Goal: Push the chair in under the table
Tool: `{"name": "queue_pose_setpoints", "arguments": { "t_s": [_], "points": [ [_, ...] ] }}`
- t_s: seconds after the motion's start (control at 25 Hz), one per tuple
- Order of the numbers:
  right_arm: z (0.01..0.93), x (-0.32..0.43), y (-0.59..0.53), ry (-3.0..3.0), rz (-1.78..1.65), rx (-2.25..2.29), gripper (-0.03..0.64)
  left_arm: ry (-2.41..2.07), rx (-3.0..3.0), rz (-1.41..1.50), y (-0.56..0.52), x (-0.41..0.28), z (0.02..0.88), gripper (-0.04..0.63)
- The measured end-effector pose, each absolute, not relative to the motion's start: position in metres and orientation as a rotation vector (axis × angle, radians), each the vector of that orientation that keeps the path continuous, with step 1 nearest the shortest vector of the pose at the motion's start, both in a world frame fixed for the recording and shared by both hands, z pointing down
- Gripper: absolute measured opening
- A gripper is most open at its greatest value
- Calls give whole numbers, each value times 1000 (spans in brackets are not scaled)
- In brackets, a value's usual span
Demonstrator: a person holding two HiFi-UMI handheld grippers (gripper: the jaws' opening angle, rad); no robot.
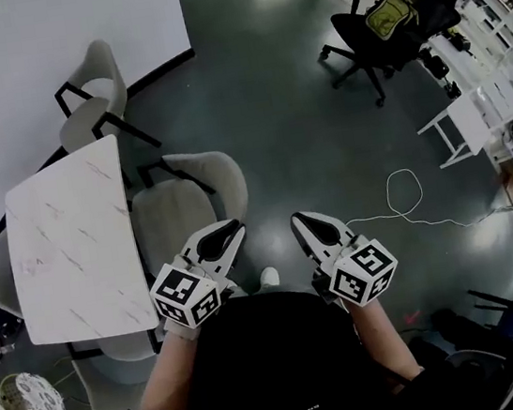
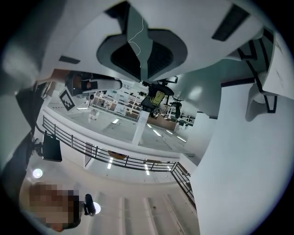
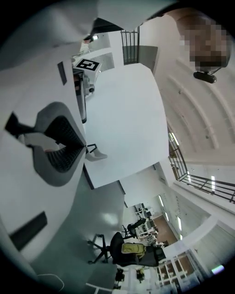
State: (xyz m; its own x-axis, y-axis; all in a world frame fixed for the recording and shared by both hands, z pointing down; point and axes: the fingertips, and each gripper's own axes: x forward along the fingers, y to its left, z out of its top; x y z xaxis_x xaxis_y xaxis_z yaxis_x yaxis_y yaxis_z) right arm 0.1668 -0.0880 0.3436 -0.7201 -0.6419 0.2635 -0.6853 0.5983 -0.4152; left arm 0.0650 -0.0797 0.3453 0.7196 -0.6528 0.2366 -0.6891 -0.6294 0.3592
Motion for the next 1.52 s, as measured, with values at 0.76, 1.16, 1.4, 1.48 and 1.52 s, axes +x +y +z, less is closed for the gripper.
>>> {"name": "queue_pose_setpoints", "arguments": {
  "t_s": [0.76,1.16,1.4,1.48,1.52],
  "points": [
    [280,189,-104,-2858,453,1360,11,-890,2718,49,-102,76,295,43],
    [284,166,-104,-2859,428,1295,11,-957,2674,17,-98,56,293,6],
    [287,159,-100,-2865,455,1270,11,-981,2666,-48,-90,46,285,5],
    [288,160,-98,-2863,472,1272,11,-971,2662,-33,-87,46,287,5],
    [288,160,-97,-2863,475,1270,11,-965,2662,-29,-85,47,288,5]
  ]
}}
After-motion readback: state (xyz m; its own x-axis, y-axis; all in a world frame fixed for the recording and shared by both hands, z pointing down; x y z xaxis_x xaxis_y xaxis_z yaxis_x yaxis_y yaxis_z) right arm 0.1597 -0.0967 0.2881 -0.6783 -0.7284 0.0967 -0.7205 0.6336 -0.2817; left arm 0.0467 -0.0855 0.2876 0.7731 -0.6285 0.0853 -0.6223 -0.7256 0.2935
